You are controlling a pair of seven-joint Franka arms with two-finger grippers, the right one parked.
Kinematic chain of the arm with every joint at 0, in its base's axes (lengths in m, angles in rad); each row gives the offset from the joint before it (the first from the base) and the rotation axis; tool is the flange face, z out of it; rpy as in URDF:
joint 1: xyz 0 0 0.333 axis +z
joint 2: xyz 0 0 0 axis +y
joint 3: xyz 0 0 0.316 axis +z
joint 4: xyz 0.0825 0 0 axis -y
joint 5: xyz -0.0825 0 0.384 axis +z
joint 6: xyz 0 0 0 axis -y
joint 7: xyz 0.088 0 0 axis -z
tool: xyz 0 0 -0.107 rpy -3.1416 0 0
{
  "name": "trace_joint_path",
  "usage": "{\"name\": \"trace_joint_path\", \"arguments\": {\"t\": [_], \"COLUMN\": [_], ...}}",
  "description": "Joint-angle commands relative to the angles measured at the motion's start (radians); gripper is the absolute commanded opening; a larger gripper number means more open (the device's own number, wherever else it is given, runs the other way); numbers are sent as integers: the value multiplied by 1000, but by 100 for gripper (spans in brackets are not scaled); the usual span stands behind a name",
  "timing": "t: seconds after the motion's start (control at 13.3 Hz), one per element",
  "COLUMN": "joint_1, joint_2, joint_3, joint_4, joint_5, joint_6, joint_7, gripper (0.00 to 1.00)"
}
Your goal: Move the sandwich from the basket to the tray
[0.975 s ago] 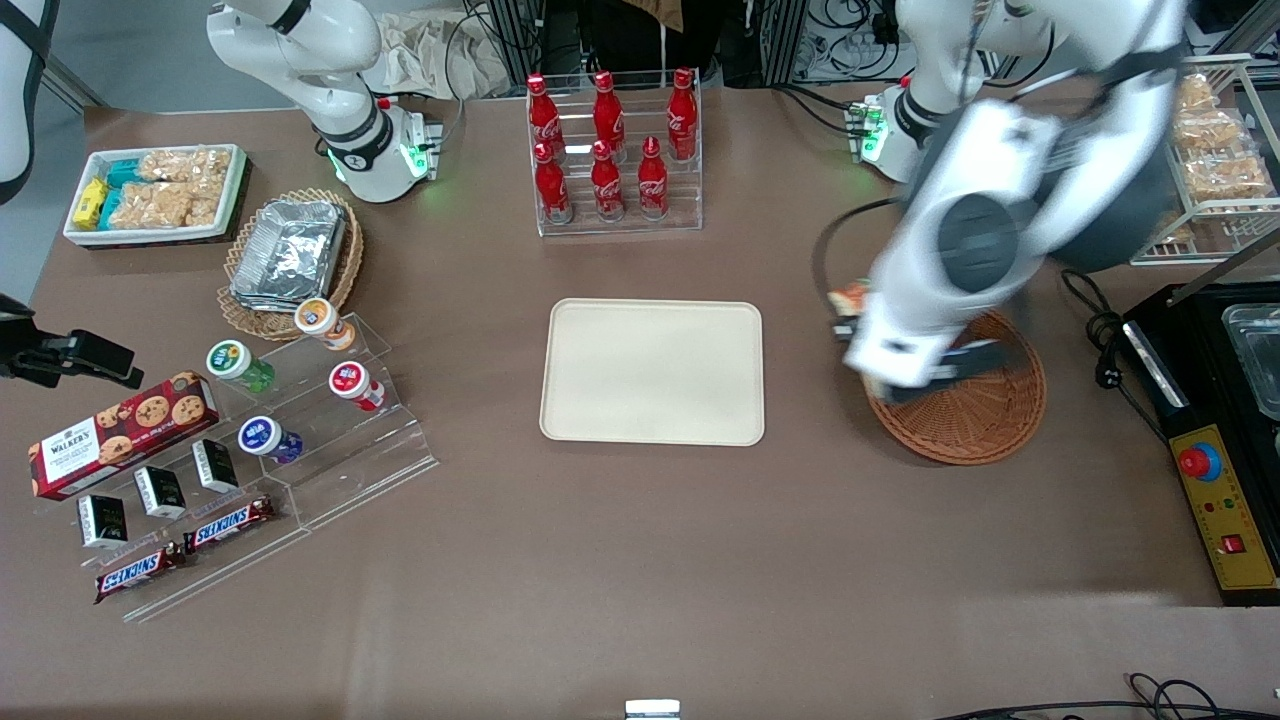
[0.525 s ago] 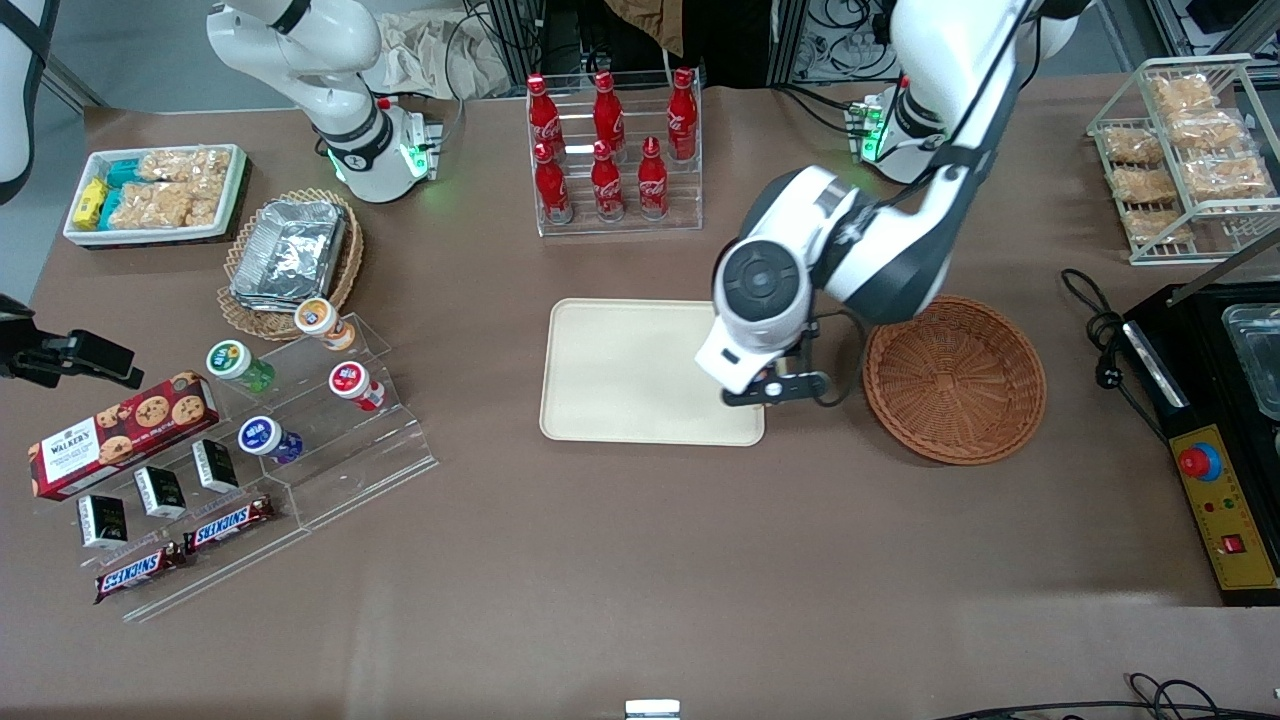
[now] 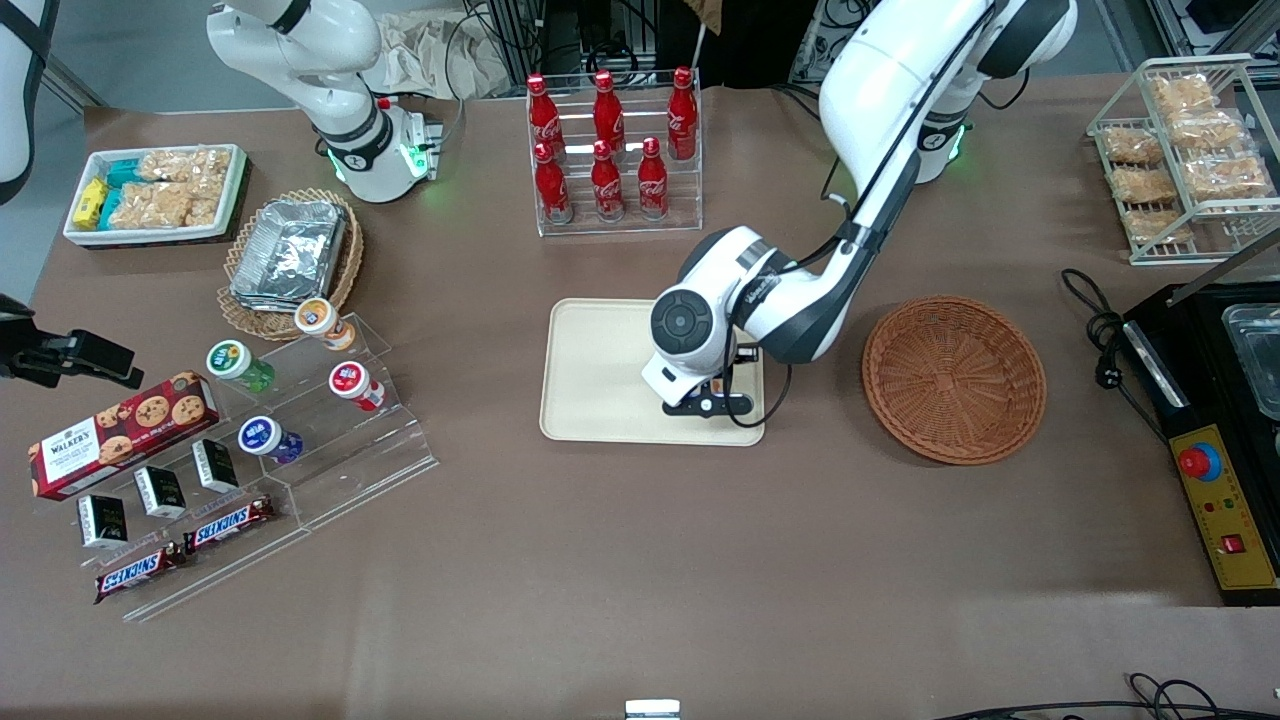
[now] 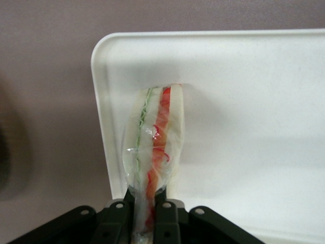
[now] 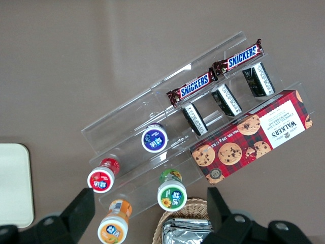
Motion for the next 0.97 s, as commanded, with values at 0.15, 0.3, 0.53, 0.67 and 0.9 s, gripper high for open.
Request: {"name": "trace_joint_path", "arguments": {"t": [0.15,0.3,0.53,0.67,0.9], "joint_1": [-3,8,98,207,375], "joint_2": [-23,-72,-193,-259,-329], "joint_3": [8,11,17,19,19], "joint_4": [-25,-15,-12,-14,-12], "joint_5": [81,84,83,84,92], "joint_6": [0,-71,-132,-203,-220], "joint_7": [5,16,118,255,471], "gripper": [100,100,100,100,100]}}
